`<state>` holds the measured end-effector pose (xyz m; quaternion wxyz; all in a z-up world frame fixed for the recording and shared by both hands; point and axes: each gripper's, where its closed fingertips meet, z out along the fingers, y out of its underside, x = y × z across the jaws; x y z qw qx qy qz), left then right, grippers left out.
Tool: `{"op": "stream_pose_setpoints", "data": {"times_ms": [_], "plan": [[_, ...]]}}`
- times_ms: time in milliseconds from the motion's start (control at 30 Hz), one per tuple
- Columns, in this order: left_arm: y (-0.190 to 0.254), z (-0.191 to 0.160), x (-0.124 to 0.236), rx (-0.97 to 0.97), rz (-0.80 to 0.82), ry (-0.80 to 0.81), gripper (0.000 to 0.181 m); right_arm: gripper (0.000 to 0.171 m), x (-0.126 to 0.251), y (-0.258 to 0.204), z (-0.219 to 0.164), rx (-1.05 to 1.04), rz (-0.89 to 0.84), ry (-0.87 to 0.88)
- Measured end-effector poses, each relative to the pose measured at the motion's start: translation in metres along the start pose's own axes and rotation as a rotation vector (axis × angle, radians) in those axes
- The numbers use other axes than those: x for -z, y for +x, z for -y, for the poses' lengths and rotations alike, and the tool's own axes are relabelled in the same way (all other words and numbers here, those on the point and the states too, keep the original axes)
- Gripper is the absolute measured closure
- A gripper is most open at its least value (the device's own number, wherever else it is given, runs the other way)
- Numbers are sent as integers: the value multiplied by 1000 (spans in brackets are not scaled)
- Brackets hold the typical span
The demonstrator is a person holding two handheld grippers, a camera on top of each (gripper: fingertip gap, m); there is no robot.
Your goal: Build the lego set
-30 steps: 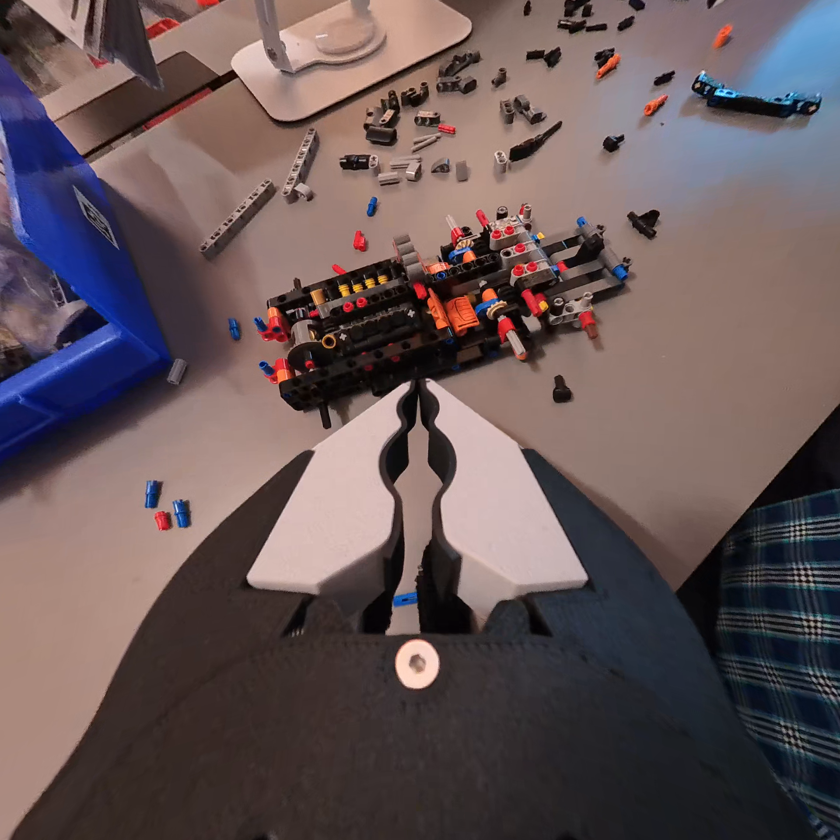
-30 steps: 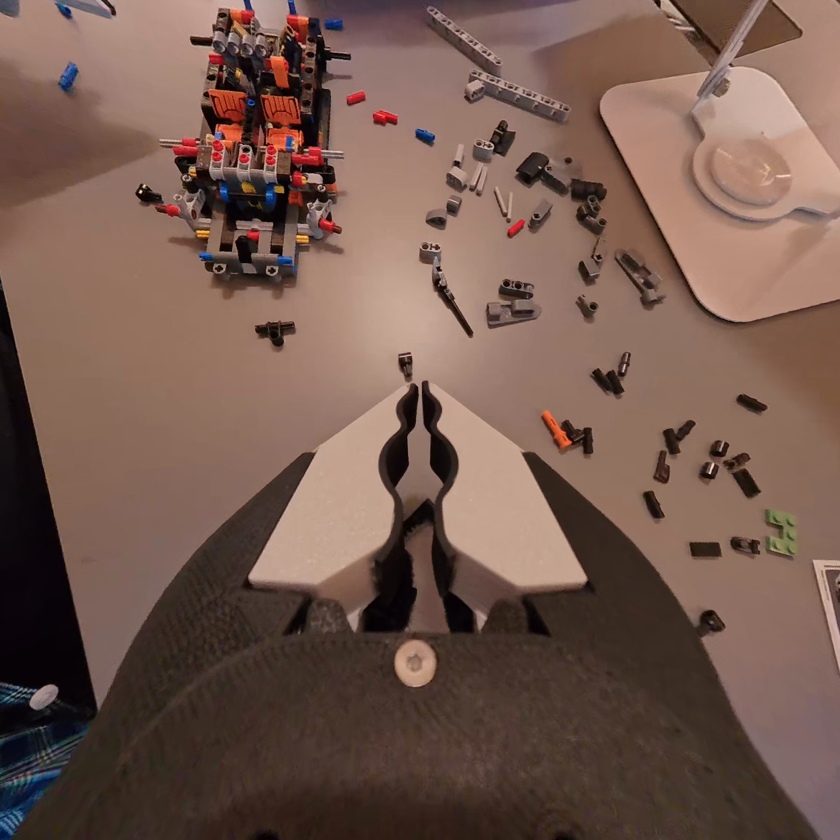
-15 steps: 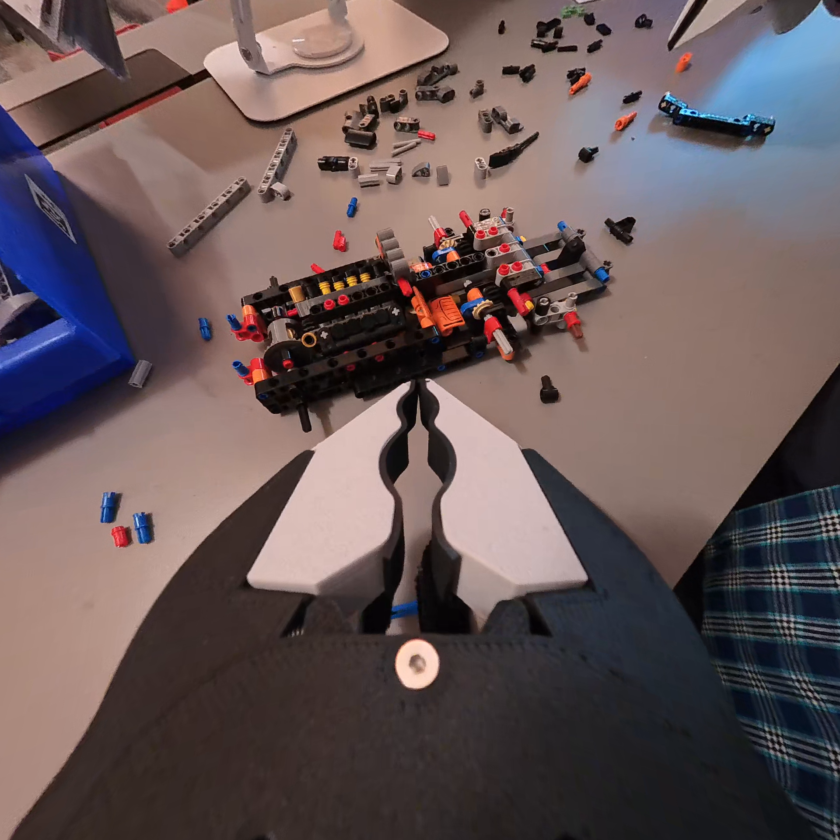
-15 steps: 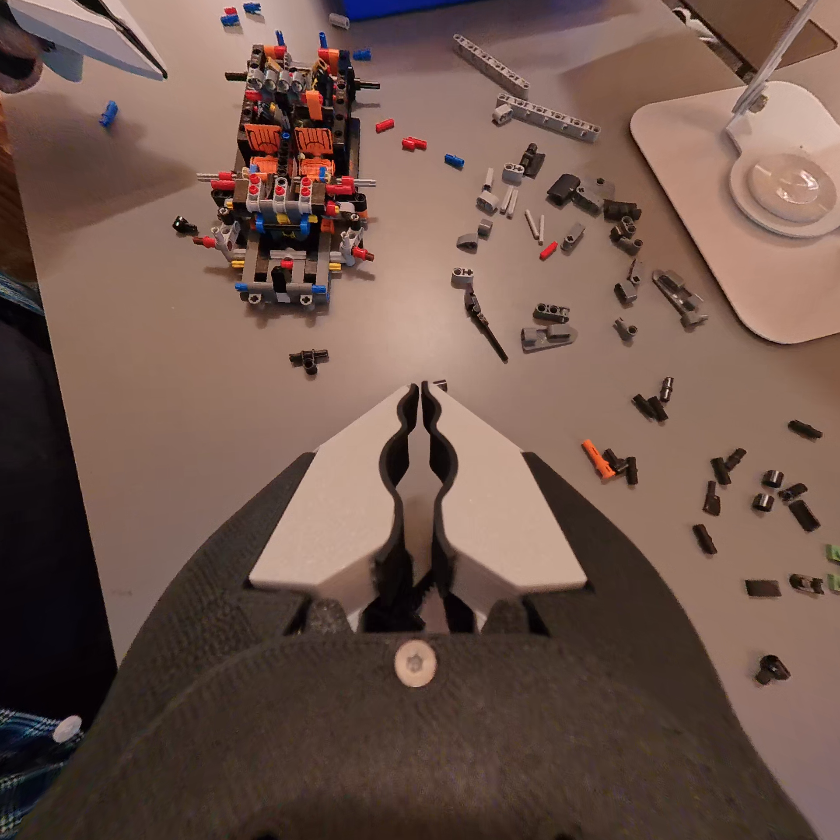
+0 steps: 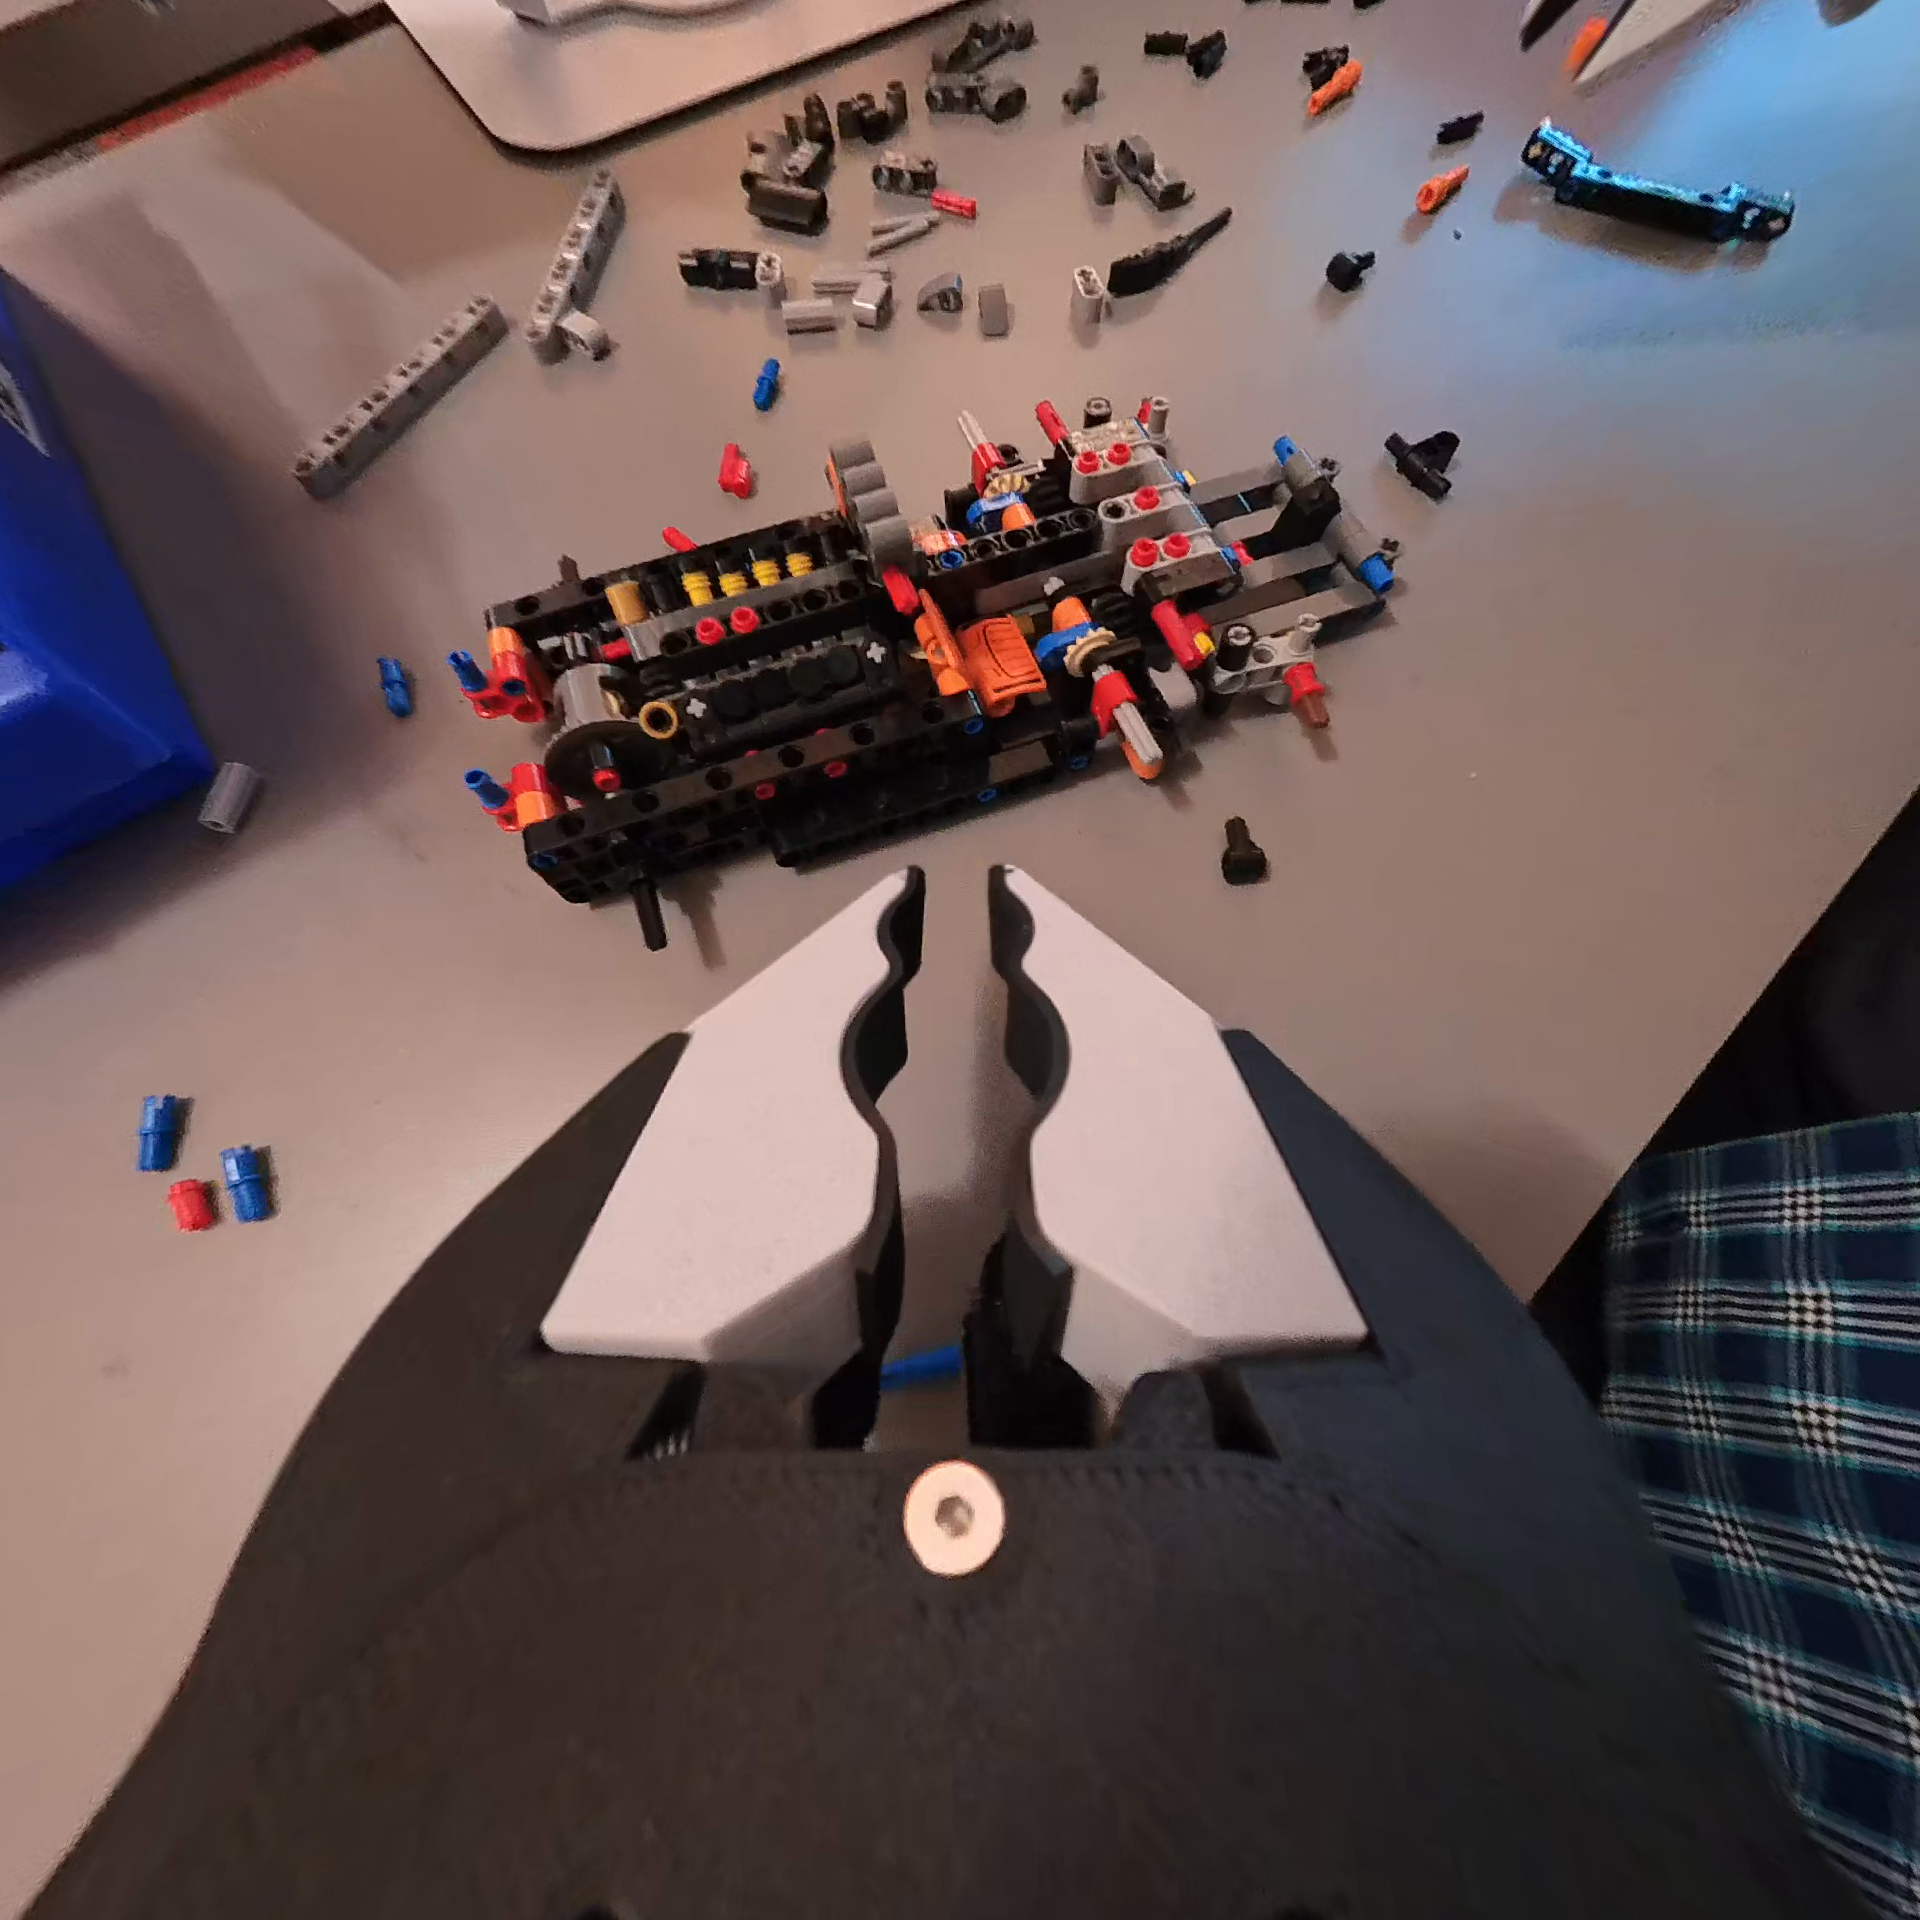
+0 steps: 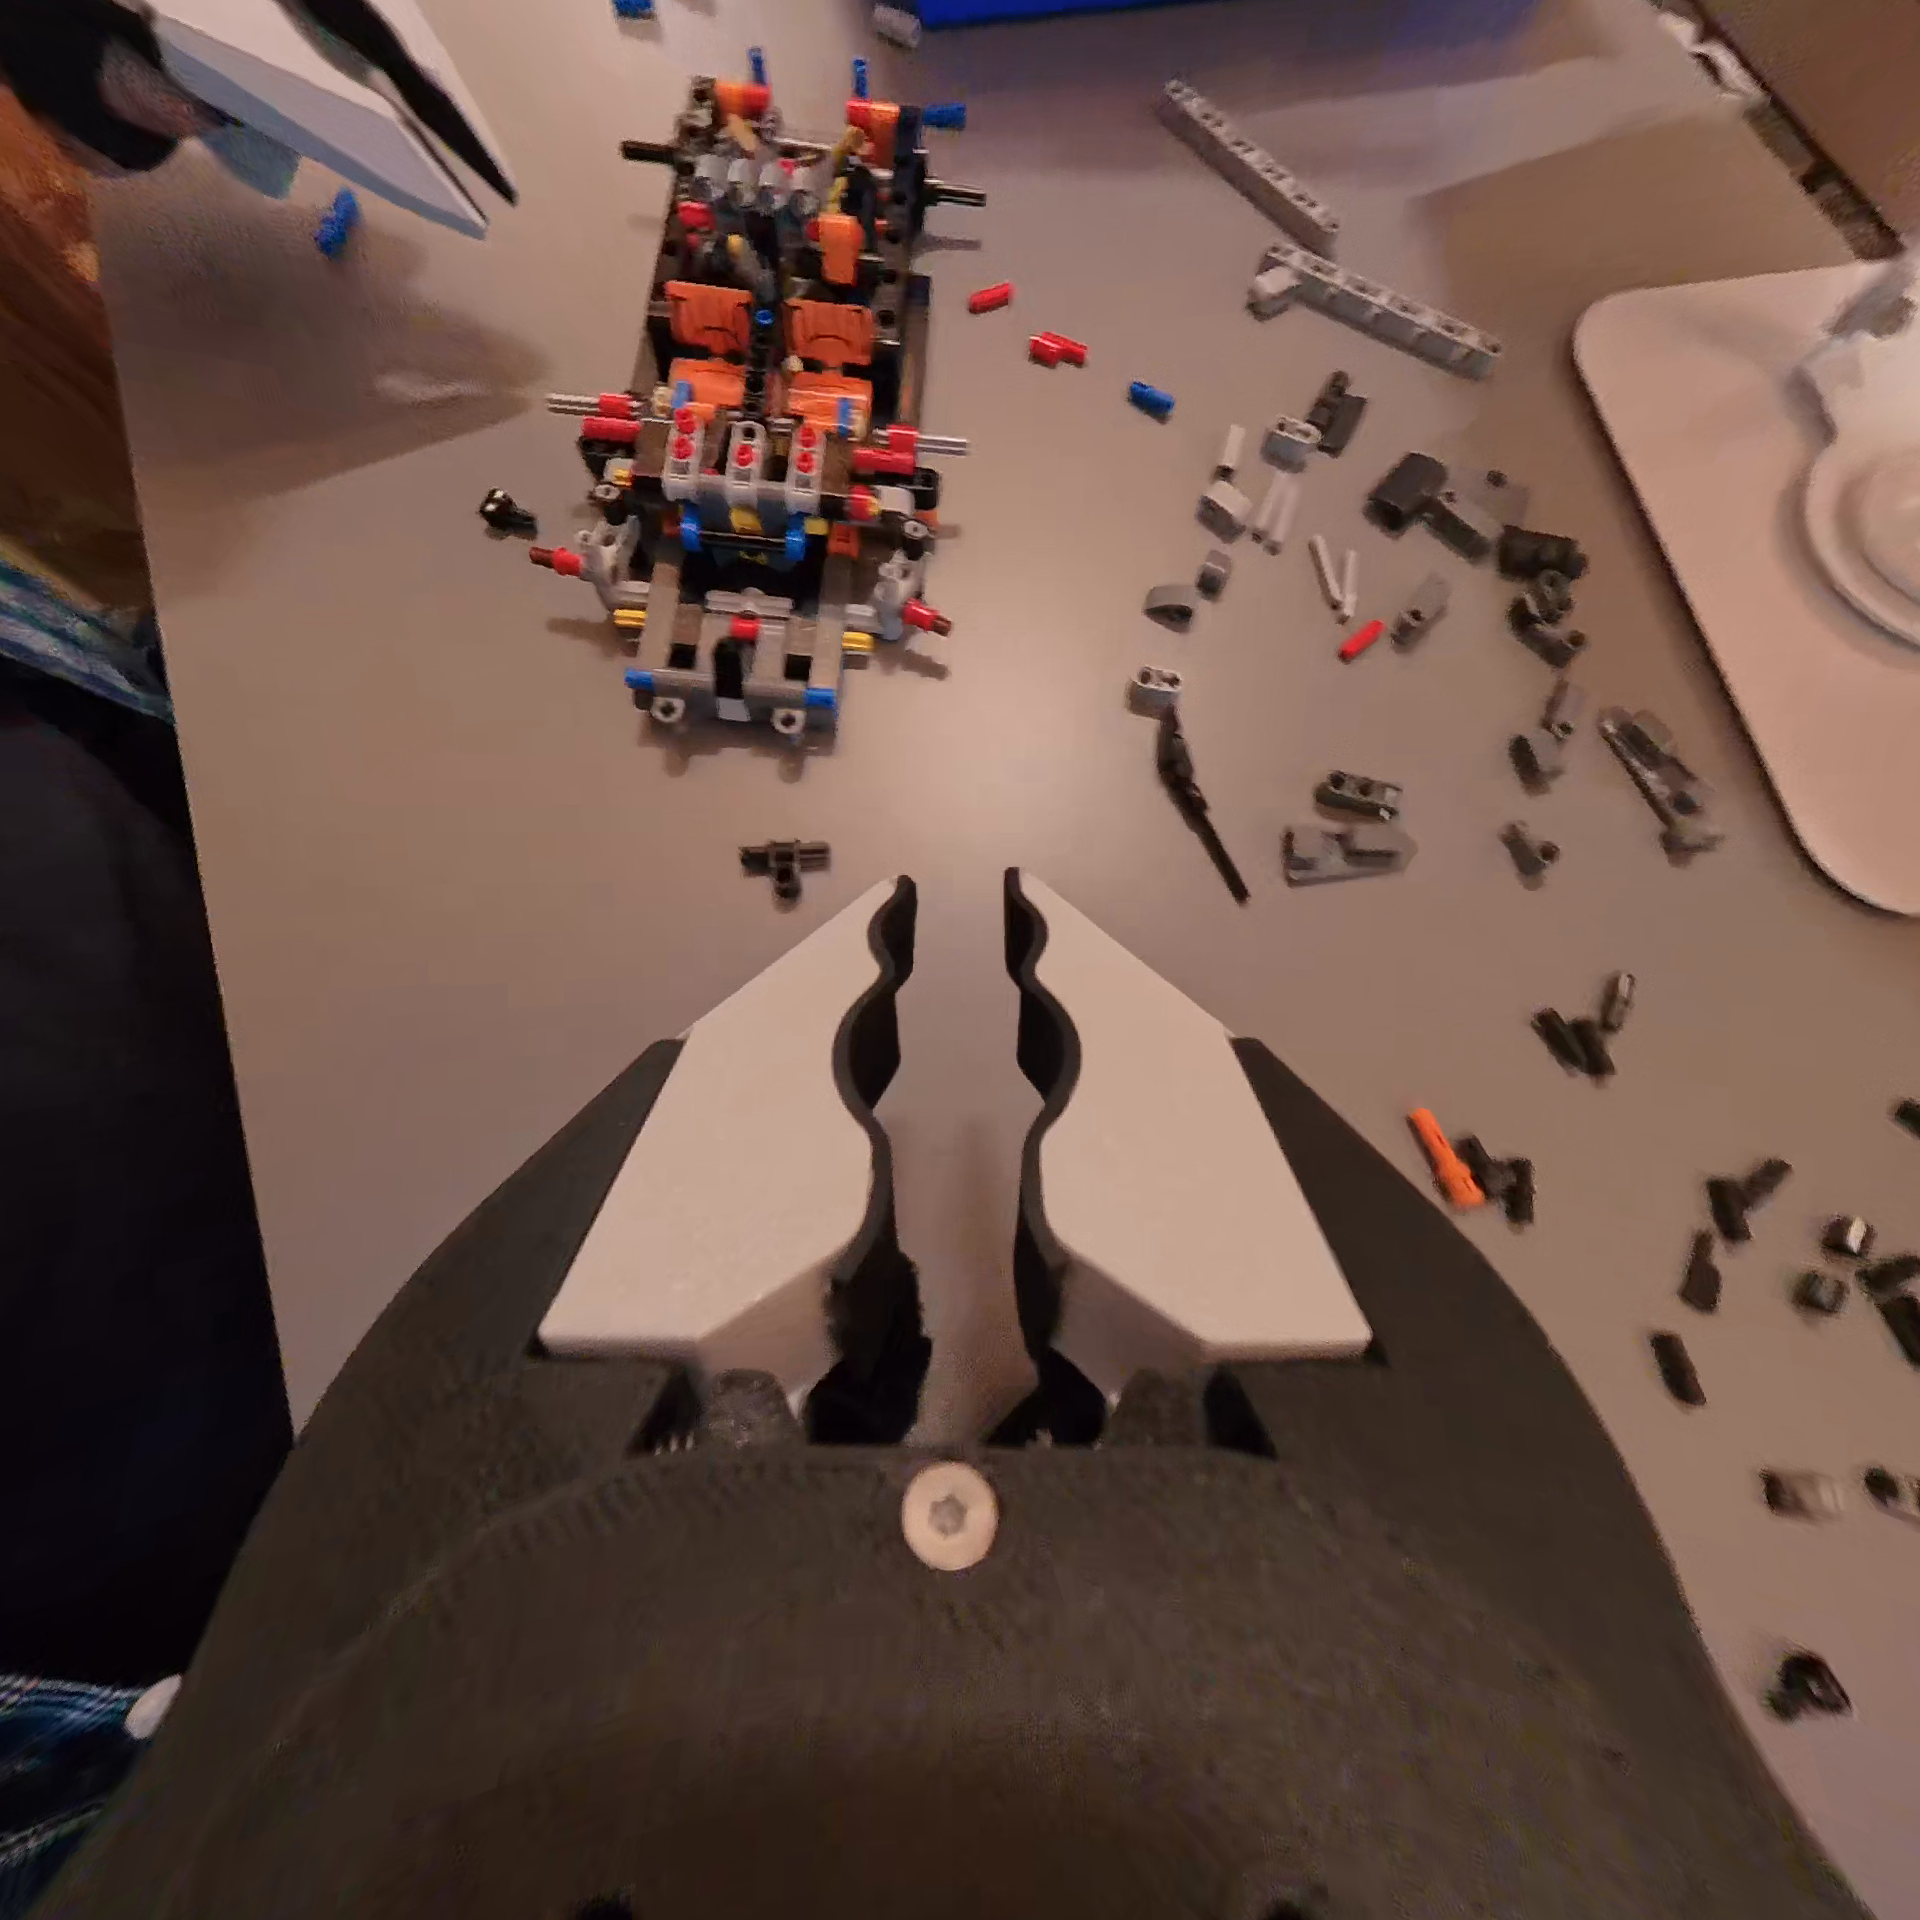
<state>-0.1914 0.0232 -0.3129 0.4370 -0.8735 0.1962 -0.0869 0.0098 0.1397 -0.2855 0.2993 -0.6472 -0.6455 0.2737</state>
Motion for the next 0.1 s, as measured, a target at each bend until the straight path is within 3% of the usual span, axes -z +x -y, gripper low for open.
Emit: {"op": "stream_pose_setpoints", "data": {"times_ms": [33, 100], "plan": [[3, -2, -2, 6, -12, -13, 166, 154, -5, -5, 3, 15, 19, -7], [7, -2, -6, -1, -19, -28, 161, 148, -15, -15, 6, 43, 63, -32]]}}
